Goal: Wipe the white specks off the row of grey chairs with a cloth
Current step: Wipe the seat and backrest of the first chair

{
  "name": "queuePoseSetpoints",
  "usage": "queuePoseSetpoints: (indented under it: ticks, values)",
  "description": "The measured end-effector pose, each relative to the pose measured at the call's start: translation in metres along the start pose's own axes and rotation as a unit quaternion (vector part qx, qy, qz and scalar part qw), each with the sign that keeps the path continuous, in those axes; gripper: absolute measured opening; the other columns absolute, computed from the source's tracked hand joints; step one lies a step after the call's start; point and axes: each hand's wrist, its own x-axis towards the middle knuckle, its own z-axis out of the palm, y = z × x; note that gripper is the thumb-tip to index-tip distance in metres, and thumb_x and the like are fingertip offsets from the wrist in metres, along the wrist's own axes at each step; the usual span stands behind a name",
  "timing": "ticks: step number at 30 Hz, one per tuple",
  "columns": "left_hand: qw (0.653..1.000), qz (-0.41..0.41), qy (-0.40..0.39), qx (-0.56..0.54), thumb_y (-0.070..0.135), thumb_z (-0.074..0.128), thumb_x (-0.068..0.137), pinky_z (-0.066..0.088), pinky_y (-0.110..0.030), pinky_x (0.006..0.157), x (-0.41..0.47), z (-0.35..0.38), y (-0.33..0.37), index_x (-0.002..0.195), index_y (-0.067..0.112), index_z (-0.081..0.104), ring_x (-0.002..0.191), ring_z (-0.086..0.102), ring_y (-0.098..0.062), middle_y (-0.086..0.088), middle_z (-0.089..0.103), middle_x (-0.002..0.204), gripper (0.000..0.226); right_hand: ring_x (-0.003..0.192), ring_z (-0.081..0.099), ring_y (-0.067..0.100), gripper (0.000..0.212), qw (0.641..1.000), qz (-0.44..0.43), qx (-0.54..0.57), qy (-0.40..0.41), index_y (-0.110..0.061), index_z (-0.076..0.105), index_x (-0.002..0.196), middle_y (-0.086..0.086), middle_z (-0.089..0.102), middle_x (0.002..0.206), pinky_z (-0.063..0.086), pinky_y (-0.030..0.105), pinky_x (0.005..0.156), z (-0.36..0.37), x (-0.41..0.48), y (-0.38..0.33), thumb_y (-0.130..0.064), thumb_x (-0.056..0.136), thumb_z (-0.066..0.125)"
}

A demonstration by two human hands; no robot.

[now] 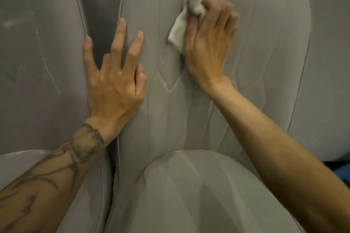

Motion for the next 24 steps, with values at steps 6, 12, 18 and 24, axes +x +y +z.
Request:
queuePoseSetpoints:
  ticks: [6, 12, 18, 24]
  values:
    - [1.000, 0.000, 0.000, 0.000, 0.028, 0.037, 0.109, 0.014, -0.061, 0.129, 0.001, -0.002, 0.000, 0.165, 0.022, 0.028, 0.114, 0.063, -0.031, -0.012, 0.022, 0.174, 0.057, 0.104, 0.049, 0.030, 0.028, 0.950, -0.222, 0.032, -0.218, -0.014, 0.045, 0.123, 0.014, 0.062, 0.118, 0.038, 0.039, 0.091, -0.042, -0.084, 0.016, -0.026, 0.099, 0.054]
    - [1.000, -0.004, 0.007, 0.002, 0.025, 0.041, 0.107, 0.016, -0.061, 0.129, 0.001, -0.003, 0.001, 0.164, 0.022, 0.031, 0.109, 0.063, -0.031, -0.012, 0.024, 0.173, 0.057, 0.099, 0.050, 0.028, 0.029, 0.999, -0.012, -0.016, -0.025, -0.010, 0.058, 0.116, 0.011, 0.059, 0.113, 0.037, 0.038, 0.085, -0.004, -0.004, 0.007, -0.032, 0.100, 0.047]
    - [1.000, 0.002, 0.011, -0.001, 0.024, 0.039, 0.107, 0.017, -0.062, 0.128, 0.000, -0.001, 0.000, 0.164, 0.022, 0.031, 0.129, 0.057, -0.032, -0.013, 0.025, 0.173, 0.057, 0.102, 0.043, 0.027, 0.026, 0.953, -0.185, 0.045, -0.234, -0.007, 0.060, 0.117, 0.017, 0.063, 0.115, 0.036, 0.038, 0.087, -0.048, -0.091, 0.008, -0.024, 0.097, 0.057]
    - [1.000, -0.002, 0.012, 0.000, 0.024, 0.040, 0.107, 0.016, -0.061, 0.129, 0.001, -0.001, 0.000, 0.164, 0.022, 0.032, 0.123, 0.060, -0.030, -0.012, 0.025, 0.173, 0.057, 0.095, 0.054, 0.027, 0.026, 1.000, -0.001, -0.024, 0.016, -0.010, 0.063, 0.106, 0.010, 0.062, 0.104, 0.036, 0.035, 0.080, 0.002, 0.031, -0.002, -0.031, 0.098, 0.049]
